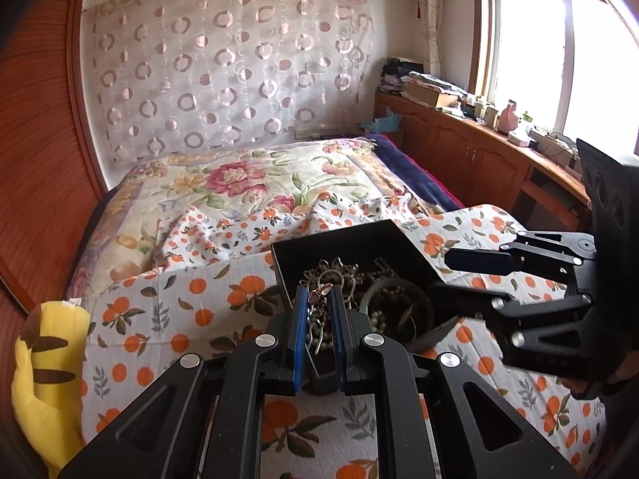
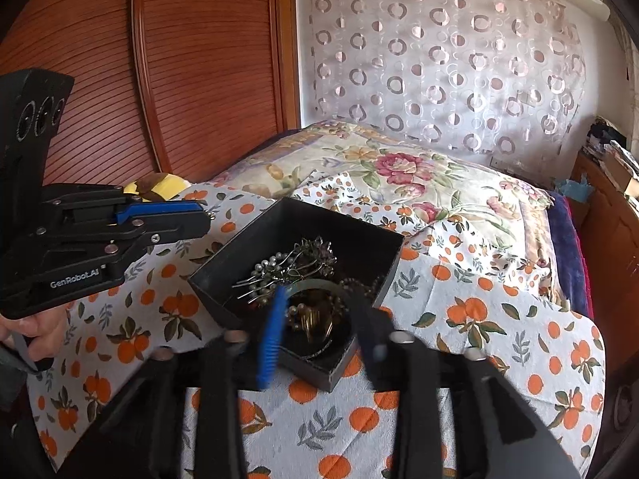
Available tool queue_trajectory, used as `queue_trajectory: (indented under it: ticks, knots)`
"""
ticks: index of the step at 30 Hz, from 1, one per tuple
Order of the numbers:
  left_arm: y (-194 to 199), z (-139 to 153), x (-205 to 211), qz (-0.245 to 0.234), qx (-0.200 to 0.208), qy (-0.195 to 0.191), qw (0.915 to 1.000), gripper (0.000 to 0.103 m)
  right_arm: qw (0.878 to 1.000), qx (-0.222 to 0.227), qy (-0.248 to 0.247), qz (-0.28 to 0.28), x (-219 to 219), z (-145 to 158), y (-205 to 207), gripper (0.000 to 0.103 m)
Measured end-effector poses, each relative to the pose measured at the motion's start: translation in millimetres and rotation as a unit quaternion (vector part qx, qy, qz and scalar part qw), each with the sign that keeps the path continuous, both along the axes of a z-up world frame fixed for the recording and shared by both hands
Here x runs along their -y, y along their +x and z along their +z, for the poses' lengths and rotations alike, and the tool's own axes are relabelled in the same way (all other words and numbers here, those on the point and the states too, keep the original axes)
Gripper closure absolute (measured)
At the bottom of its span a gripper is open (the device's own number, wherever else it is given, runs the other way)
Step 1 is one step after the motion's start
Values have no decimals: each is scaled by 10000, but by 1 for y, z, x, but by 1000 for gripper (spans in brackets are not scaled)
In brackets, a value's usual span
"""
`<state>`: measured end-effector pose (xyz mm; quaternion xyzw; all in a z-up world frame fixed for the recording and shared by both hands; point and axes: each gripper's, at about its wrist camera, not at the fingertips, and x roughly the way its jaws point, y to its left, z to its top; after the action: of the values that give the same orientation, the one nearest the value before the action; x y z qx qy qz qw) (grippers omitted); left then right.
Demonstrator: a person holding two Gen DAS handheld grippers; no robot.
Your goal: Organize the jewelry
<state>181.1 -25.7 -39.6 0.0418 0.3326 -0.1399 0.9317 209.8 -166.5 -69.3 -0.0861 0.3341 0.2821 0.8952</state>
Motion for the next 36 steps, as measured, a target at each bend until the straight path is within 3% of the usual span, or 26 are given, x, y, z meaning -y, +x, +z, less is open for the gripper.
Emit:
queue_trajectory:
  ticks: [25,28,30,36]
  knots:
    - [41,6,19,20,58,46,10000,92,9993,-34,113,-368,35,-9,-3,62]
    - [40,4,19,47,50,63,10000,89,9992,-31,123,-383,36,-9,-4,62]
    - [36,3,18,72,67,70,9999,79,9991,-27,140,-407,38,-8,-5,62]
    - [20,2,16,140,68,95,9998,78,9986,32,220,-480,42,-3,-18,62]
